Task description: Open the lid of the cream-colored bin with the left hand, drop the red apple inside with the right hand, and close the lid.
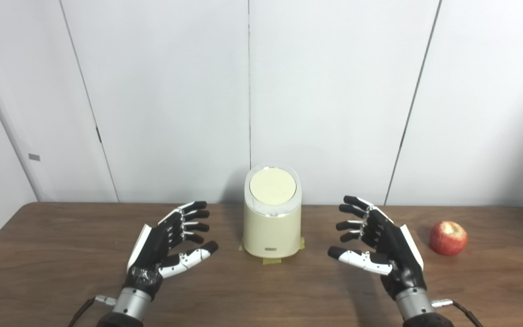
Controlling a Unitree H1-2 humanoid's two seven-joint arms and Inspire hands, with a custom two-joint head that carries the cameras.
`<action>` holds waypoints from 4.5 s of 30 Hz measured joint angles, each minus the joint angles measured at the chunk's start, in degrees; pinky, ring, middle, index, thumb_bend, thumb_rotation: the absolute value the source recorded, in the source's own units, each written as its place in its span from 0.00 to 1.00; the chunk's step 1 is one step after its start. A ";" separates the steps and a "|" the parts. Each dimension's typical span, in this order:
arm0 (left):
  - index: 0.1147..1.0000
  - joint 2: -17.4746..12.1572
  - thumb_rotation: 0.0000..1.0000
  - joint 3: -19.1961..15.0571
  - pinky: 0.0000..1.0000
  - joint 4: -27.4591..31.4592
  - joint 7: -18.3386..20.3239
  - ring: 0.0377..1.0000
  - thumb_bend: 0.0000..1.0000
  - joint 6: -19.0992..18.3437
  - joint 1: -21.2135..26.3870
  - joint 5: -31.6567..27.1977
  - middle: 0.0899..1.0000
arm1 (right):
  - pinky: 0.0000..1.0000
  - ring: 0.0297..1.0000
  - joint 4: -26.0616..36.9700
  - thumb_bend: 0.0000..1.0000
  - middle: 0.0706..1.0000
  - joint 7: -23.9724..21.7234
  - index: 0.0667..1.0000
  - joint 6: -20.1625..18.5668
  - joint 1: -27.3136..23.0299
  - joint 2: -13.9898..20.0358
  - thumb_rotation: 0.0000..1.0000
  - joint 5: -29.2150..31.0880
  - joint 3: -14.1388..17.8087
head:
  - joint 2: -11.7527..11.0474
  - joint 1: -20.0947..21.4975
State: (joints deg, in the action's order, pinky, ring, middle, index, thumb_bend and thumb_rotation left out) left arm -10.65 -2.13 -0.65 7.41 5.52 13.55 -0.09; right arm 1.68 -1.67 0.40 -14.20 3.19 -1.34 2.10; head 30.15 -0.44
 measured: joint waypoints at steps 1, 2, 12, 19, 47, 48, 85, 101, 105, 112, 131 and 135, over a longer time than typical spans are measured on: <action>0.79 0.00 0.16 0.00 0.60 0.00 0.00 0.68 0.70 0.00 0.00 0.00 0.75 | 0.51 0.61 0.00 0.85 0.74 0.00 0.74 0.00 0.00 0.00 0.15 0.03 0.00 | 0.00 0.00; 0.79 0.00 0.17 0.00 0.60 0.00 0.00 0.68 0.70 0.00 0.00 0.00 0.75 | 0.51 0.60 -0.01 0.85 0.74 -0.01 0.74 0.00 0.00 0.00 0.15 0.12 0.00 | 0.00 0.00; 0.79 0.00 0.16 -0.01 0.59 0.00 0.00 0.68 0.69 0.00 0.00 -0.04 0.75 | 0.51 0.60 -0.01 0.84 0.74 -0.05 0.74 0.00 0.00 0.03 0.15 0.32 -0.03 | 0.00 0.00; 0.80 0.31 0.26 -0.04 0.62 0.00 -0.44 0.73 0.71 -0.01 0.00 0.16 0.78 | 0.51 0.60 -0.05 0.83 0.73 -0.04 0.74 -0.04 0.00 0.03 0.14 0.29 -0.08 | -0.26 -0.62; 1.00 4.50 0.29 5.53 0.92 -11.22 -7.34 1.00 0.87 -8.76 21.29 13.06 1.00 | 0.53 0.59 -2.47 0.82 0.73 0.09 0.75 0.32 -0.83 -0.29 0.14 -0.16 -0.55 | -1.23 -0.53; 1.00 4.50 0.30 5.89 0.94 -12.11 -7.44 1.00 0.88 -8.74 21.79 13.61 1.00 | 0.52 0.59 -2.46 0.82 0.73 0.10 0.75 0.32 -0.83 -0.34 0.14 -0.16 -0.57 | -1.23 -0.53; 1.00 -0.05 0.09 24.55 0.84 -26.90 -18.98 0.99 0.89 -12.69 30.51 44.36 1.00 | 0.50 0.57 -1.46 0.81 0.73 1.32 0.71 1.24 -0.59 -0.63 0.12 -1.19 -1.55 | -0.62 0.44; 1.00 -4.41 0.19 34.47 0.78 -14.00 -6.35 0.93 1.00 -23.35 31.44 69.59 0.99 | 0.49 0.57 -0.12 0.80 0.72 1.56 0.71 1.11 -0.59 -0.85 0.12 -1.61 -1.85 | -0.26 0.00; 0.97 -0.68 0.36 23.76 0.69 -11.35 -12.86 0.90 0.89 -18.29 25.84 56.80 0.97 | 0.49 0.58 0.01 0.80 0.73 1.57 0.71 0.93 -0.37 -0.62 0.14 -2.03 -1.84 | -0.18 0.00; 0.93 4.01 0.35 10.49 0.66 -1.12 -12.95 0.87 0.87 -7.56 17.86 27.85 0.91 | 0.50 0.58 0.13 0.80 0.72 1.57 0.71 -0.10 -0.23 -0.92 0.15 -2.45 -2.18 | -0.26 -0.26; 0.85 -1.26 0.29 0.26 0.65 3.92 -2.56 0.75 0.82 -4.11 -1.87 4.03 0.81 | 0.52 0.59 0.12 0.81 0.73 1.51 0.75 0.01 -0.23 -0.22 0.14 -1.58 -1.34 | -0.09 3.59; 0.85 -1.17 0.28 0.25 0.65 3.23 -2.20 0.74 0.83 -2.20 -1.86 3.64 0.80 | 0.54 0.61 -2.32 0.86 0.74 0.75 0.77 2.49 -0.88 2.17 0.20 -0.31 -0.12 | -1.14 9.04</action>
State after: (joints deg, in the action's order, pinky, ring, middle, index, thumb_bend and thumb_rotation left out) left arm -11.82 -1.88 2.58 5.21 3.31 11.69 3.55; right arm -0.64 -0.92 2.89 -15.08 5.37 -1.65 1.99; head 29.01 8.60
